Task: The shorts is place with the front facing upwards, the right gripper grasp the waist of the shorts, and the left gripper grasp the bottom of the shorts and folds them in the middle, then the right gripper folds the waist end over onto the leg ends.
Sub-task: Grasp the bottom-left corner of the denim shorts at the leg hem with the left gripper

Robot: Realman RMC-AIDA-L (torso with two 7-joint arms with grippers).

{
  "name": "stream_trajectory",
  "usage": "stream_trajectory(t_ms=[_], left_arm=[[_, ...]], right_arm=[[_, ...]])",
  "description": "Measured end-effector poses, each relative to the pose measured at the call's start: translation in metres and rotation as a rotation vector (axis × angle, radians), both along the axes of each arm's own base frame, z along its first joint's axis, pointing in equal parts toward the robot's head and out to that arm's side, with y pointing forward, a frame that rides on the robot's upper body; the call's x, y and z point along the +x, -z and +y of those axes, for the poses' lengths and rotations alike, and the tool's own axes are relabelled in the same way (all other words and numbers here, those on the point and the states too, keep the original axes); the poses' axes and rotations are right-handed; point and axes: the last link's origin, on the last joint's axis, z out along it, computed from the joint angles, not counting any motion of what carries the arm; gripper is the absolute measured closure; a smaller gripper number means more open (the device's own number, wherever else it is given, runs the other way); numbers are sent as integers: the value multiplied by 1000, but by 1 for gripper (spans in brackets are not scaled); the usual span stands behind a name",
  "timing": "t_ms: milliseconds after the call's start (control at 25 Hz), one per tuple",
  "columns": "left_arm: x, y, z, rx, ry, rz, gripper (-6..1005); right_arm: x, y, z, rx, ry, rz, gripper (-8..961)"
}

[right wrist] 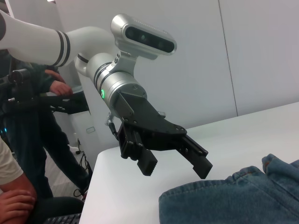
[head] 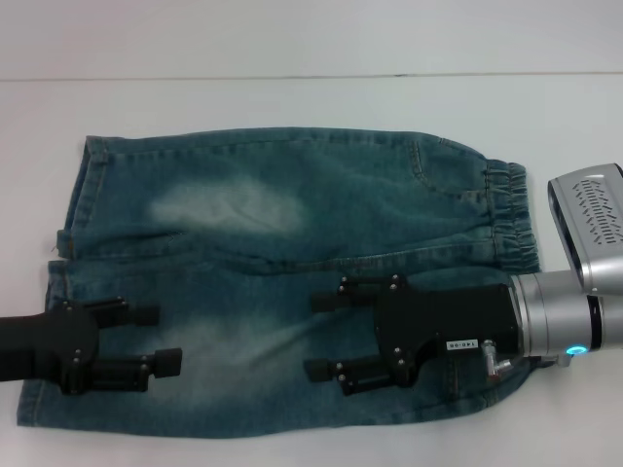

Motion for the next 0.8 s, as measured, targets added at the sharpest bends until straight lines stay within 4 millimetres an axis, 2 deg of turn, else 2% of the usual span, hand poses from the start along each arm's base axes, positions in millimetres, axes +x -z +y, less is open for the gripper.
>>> stream_trajectory(t_ms=[800], left_arm=[[-2, -4, 0, 3, -29, 4, 66]], right_arm=[[3, -1, -2, -1, 6, 3, 100]])
